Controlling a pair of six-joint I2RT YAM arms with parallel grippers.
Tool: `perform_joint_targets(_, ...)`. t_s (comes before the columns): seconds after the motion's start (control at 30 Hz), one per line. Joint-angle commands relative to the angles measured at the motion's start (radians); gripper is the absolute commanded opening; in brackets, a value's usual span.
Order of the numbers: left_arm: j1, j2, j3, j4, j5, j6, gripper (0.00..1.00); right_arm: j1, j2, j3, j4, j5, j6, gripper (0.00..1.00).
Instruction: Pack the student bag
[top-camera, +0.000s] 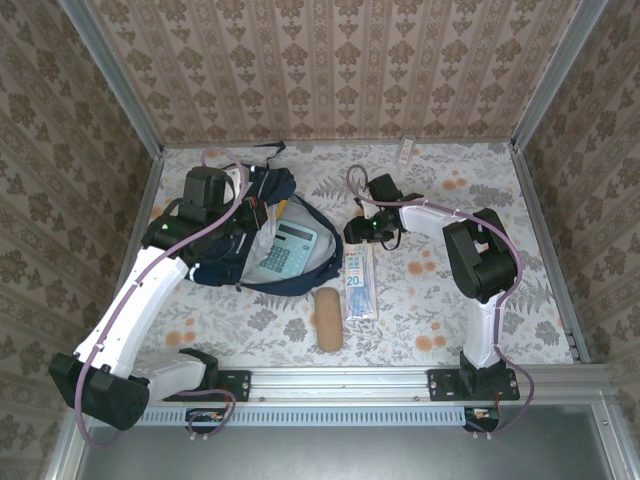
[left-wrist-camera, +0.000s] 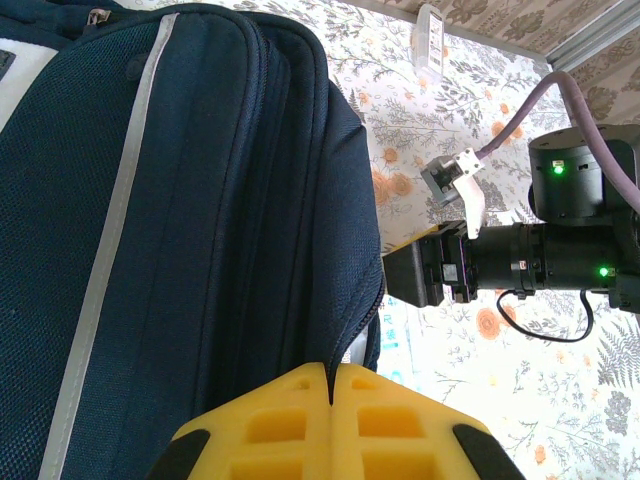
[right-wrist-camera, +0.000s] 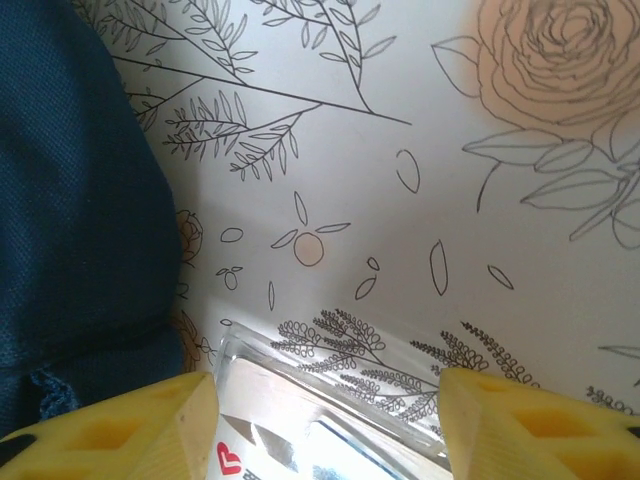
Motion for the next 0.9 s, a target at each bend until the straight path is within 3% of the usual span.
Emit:
perform_joint_targets(0.0,0.009,-0.032,0.006,0.035,0.002,-0.007,0.0,-0.001,0.009,0.011,-0.031,0.047,-0.035,0.53)
perform_joint_targets(0.2,0.009,-0.027,0.004,0.038,0.003,-0.006,0.0,0.001,0.0,-0.019,-0.039,0.128,-0.067,0.47)
perform_joint_targets(0.33,0.009,-0.022,0.004,0.042,0.006,-0.007,0.0,0.008,0.017,-0.019,-0.033,0.137,-0.077,0.56)
perform_joint_targets(0.57,0.01,-0.022,0.009,0.035,0.008,-0.006,0.0,0.035,0.061,0.038,-0.046,0.13,-0.085,0.56)
perform_joint_targets(0.87,0.01,-0.036,0.002,0.031,-0.003,-0.005,0.0,0.042,0.034,-0.01,-0.036,0.18,-0.076,0.18)
